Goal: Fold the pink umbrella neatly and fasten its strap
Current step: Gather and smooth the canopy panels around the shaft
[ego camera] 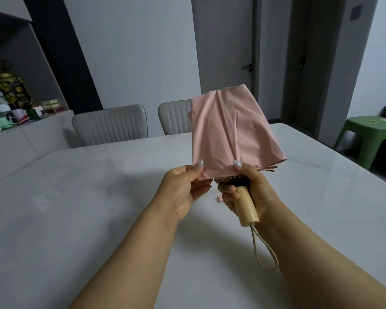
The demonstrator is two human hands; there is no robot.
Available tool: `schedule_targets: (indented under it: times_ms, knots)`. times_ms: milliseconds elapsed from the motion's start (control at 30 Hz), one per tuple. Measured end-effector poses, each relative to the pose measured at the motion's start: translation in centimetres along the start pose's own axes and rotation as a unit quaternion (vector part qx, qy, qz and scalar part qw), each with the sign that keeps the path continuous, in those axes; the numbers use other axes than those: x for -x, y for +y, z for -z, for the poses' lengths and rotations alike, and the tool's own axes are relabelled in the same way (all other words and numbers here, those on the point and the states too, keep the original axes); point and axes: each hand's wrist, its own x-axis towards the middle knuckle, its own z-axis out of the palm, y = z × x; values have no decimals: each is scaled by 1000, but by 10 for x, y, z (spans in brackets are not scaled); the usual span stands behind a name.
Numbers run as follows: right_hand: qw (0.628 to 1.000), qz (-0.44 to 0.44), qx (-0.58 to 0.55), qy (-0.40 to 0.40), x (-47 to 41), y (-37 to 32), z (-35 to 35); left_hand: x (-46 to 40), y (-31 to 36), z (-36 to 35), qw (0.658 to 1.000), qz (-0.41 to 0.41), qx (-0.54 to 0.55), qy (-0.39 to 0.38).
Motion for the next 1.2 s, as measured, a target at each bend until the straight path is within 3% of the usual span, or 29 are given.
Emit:
schedule_targets:
  times_ms: [133, 333, 567, 733, 867, 1000, 1200]
  knots:
    - [1000, -7, -1, -24, 2, 0, -1, -5, -11, 1, 999, 38, -8, -25]
    - [998, -36, 60, -2, 0, 4, 2, -13, -13, 3, 996, -7, -90, -16]
    - [994, -35, 98, 32, -2, 7, 6, -19, -2, 15, 982, 14, -185, -35]
    - [995, -22, 94, 10, -2, 6, 5, -43, 62, 13, 989, -94, -58, 94]
    - [994, -28, 102, 5, 0, 7, 3, -52, 109, -4, 981, -127, -113, 95]
    - [992, -8, 124, 7, 1, 8, 0, -72, 119, -17, 960, -136, -183, 164]
    - [995, 1, 103, 7, 4, 8, -5, -83, 105, -21, 942, -158, -172, 242]
